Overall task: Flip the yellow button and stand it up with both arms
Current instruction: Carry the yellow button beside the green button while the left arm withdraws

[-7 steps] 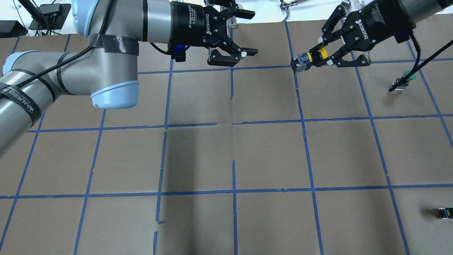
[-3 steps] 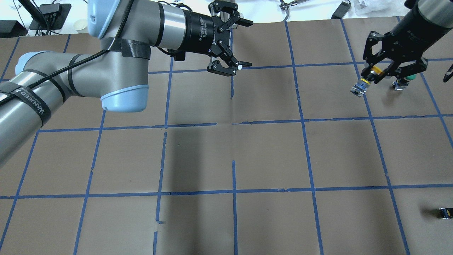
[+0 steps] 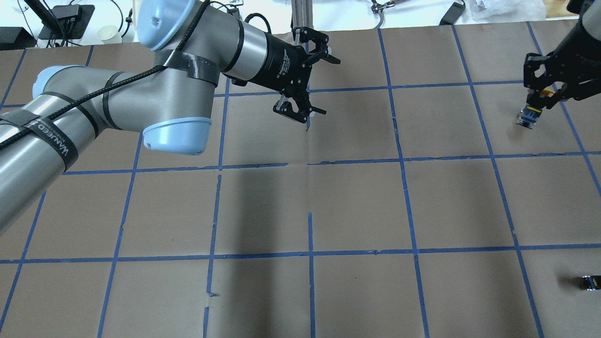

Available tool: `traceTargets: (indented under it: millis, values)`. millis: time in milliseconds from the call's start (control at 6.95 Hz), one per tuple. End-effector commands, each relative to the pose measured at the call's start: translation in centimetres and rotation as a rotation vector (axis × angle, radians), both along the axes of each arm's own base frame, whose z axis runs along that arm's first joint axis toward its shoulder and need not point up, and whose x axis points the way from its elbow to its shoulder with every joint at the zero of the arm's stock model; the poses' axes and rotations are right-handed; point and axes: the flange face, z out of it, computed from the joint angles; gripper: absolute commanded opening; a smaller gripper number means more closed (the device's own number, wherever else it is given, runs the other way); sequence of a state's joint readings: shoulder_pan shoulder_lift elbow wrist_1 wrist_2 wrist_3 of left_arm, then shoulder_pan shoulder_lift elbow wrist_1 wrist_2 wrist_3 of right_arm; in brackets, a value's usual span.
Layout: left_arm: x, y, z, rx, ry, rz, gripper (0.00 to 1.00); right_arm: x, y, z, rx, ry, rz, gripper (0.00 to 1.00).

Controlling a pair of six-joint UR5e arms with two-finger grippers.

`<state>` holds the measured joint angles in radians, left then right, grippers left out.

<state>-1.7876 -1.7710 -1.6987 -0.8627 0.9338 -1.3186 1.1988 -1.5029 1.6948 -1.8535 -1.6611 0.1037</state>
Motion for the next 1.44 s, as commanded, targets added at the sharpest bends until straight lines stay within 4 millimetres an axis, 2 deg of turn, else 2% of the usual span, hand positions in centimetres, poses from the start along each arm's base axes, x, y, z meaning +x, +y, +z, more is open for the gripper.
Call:
traceTargets:
  millis: [0,288,432,576,719,863,1007,1151,1295]
  values:
    - [1.2,1.7,2.9,-0.047,-0.186,-0.215,0.98,-3.2,1.5,-4.7,-0.058,0.100,-0.125,0.02]
    - [5.6,7.7,7.2,-0.081,-0.351,-0.428,0.99,-4.9,2.9,-8.6,-0.130,0.205,-0.248,0.01]
    - [8.5,10.1,8.5,-0.097,-0.457,-0.560,0.99,-5.4,2.7,-10.6,-0.151,0.246,-0.284,0.01]
    - [11.2,10.6,9.3,-0.130,-0.542,-0.635,0.99,-6.1,2.2,-12.0,-0.167,0.279,-0.346,0.01]
    - [13.9,9.5,10.0,-0.199,-0.610,-0.724,0.99,-6.6,2.5,-14.7,-0.154,0.328,-0.437,0.00]
    - [16.1,9.1,10.9,-0.248,-0.650,-0.795,0.99,-6.7,3.1,-16.4,-0.192,0.366,-0.457,0.00]
    - [18.1,8.9,11.5,-0.292,-0.664,-0.850,0.99,-6.2,4.4,-19.0,-0.212,0.391,-0.464,0.00]
    - [18.8,9.4,11.9,-0.313,-0.669,-0.903,0.99,-6.4,5.5,-19.8,-0.220,0.471,-0.481,0.00]
    - [19.1,10.0,11.5,-0.301,-0.692,-0.921,1.00,-6.5,5.6,-19.8,-0.221,0.493,-0.492,0.00]
